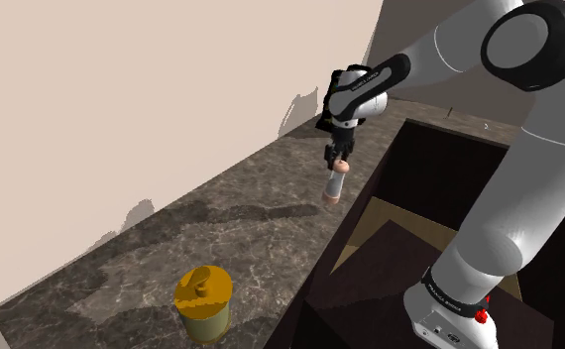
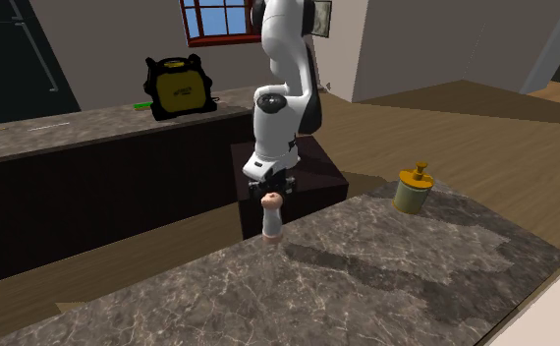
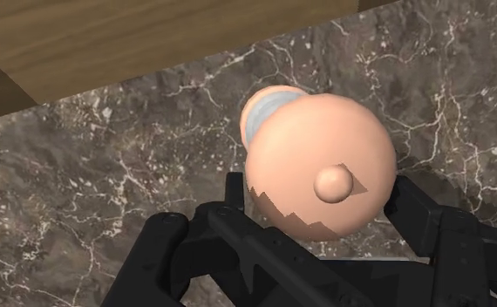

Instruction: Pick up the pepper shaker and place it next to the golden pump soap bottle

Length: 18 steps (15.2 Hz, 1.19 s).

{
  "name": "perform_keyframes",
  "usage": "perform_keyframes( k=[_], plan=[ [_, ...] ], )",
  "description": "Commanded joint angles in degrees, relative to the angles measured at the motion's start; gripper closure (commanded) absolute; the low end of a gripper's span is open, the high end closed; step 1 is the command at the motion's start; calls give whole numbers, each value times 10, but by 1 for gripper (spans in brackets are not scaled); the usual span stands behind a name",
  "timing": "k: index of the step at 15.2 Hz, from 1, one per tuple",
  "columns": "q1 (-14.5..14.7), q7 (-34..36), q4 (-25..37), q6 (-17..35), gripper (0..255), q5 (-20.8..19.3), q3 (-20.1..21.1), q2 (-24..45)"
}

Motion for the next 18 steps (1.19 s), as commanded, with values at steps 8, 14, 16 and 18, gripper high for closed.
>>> perform_keyframes(
  k=[8, 14, 16, 18],
  plan=[
    [2, 8, 26, -68, 255, -11, 0, -42],
    [2, 11, 50, -113, 255, -15, 1, -64],
    [3, 12, 59, -128, 255, -17, 1, -70],
    [3, 13, 69, -143, 255, -18, 2, -76]
  ],
)
